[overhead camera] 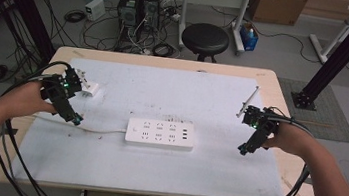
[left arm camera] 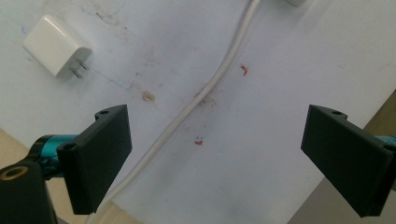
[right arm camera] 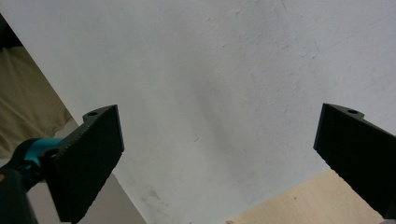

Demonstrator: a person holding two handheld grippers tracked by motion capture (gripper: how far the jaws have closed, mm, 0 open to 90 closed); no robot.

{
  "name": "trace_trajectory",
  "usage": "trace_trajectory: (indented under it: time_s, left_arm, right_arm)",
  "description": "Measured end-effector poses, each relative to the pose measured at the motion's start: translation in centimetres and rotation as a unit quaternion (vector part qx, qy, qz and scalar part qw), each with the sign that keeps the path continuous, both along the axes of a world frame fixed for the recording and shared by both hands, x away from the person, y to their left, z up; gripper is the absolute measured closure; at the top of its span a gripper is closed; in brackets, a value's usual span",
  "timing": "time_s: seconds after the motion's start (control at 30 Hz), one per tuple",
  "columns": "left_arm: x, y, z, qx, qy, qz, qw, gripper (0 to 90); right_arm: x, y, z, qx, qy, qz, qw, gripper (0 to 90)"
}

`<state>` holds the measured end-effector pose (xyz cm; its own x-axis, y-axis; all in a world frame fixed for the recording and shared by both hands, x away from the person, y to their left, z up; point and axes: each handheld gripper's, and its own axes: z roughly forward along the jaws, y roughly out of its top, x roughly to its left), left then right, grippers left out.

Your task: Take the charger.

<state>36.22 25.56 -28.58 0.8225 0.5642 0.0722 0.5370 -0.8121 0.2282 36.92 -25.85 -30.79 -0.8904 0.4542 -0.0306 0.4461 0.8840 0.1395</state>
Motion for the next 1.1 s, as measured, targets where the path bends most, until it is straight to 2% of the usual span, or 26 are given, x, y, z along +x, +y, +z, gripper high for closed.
trace_trajectory:
  time_s: [0.23, 0.27, 0.37, 0.43, 0.47, 0.5, 0.53, 0.57, 0.6, 0.63, 0.7, 0.73, 0.77, 0.8, 0.87, 0.93, 0.97, 1.0, 1.1]
  left_arm:
    - [-0.1, 0.0, 0.0, -0.005, -0.006, 0.008, 0.9999, 8.6]
    - [0.0, 0.1, 0.1, -0.004, -0.008, 0.004, 0.9999, 8.6]
    - [0.0, 0.3, 0.0, -0.01, -0.01, 0.011, 0.9998, 8.6]
    - [0.3, 0.5, -0.2, -0.013, -0.013, 0.027, 0.9995, 8.6]
    - [0.3, 0.6, -0.4, -0.019, -0.018, 0.047, 0.9986, 8.6]
    - [0.9, 0.9, -0.6, -0.008, -0.013, 0.066, 0.9977, 8.6]
    - [0.9, 0.9, -0.6, -0.008, -0.013, 0.066, 0.9977, 8.6]
    - [1.4, 1.0, -0.9, -0.015, -0.016, 0.094, 0.9953, 8.6]
    - [1.4, 1.0, -0.9, -0.015, -0.016, 0.094, 0.9953, 8.6]
    - [2.0, 1.3, -1.0, -0.019, -0.023, 0.113, 0.9932, 8.5]
    - [2.3, 1.4, -1.0, -0.02, -0.026, 0.118, 0.9924, 8.6]
    - [2.9, 1.4, -1.2, -0.025, -0.028, 0.132, 0.9906, 8.6]
    - [2.9, 1.4, -1.2, -0.025, -0.028, 0.132, 0.9906, 8.5]
    - [3.3, 1.5, -1.3, -0.025, -0.032, 0.139, 0.9895, 8.5]
    - [4.0, 1.4, -1.8, -0.033, -0.036, 0.157, 0.9864, 8.5]
    - [4.4, 1.5, -2.0, -0.031, -0.036, 0.162, 0.9856, 8.5]
    - [5.2, 1.5, -2.5, -0.033, -0.036, 0.178, 0.9828, 8.5]
    - [5.6, 1.5, -2.7, -0.032, -0.037, 0.185, 0.9815, 8.5]
    - [6.8, 1.8, -3.5, -0.047, -0.038, 0.215, 0.9748, 8.5]
  right_arm:
    - [-0.1, 0.1, 0.1, 0.002, -0.004, -0.002, 1.0, 0.9]
    - [-0.1, 0.1, 0.1, 0.003, -0.003, -0.003, 1.0, 0.9]
    - [0.2, 0.2, 0.0, 0.004, 0.001, -0.003, 1.0, 0.9]
    - [0.3, 0.2, 0.0, 0.008, 0.0, -0.001, 1.0, 0.9]
    - [0.4, 0.3, -0.1, 0.006, 0.0, 0.0, 1.0, 0.9]
    - [0.4, 0.4, -0.1, 0.008, 0.0, -0.001, 1.0, 0.9]
    - [0.5, 0.4, -0.2, 0.007, 0.002, -0.001, 1.0, 0.9]
    - [0.5, 0.4, -0.2, 0.004, 0.002, -0.002, 1.0, 0.9]
    - [0.6, 0.4, -0.2, 0.004, 0.002, -0.007, 1.0, 0.9]
    - [0.6, 0.4, -0.2, 0.005, 0.002, -0.007, 1.0, 0.9]
    - [0.6, 0.3, -0.2, 0.006, 0.001, -0.007, 1.0, 0.8]
    - [0.6, 0.3, -0.1, 0.007, 0.002, -0.012, 0.9999, 0.9]
    - [0.6, 0.3, -0.1, 0.007, 0.002, -0.012, 0.9999, 0.9]
    - [0.7, 0.3, -0.1, 0.006, 0.004, -0.011, 0.9999, 0.8]
    - [0.8, 0.3, -0.2, 0.006, 0.005, -0.014, 0.9999, 0.8]
    - [0.8, 0.3, -0.3, 0.005, 0.006, -0.013, 0.9999, 0.9]
    - [0.9, 0.3, -0.3, 0.006, 0.005, -0.015, 0.9999, 0.9]
    - [1.0, 0.3, -0.4, 0.005, 0.006, -0.012, 0.9999, 0.9]
    - [1.1, 0.4, -0.5, 0.007, 0.006, -0.011, 0.9999, 0.9]
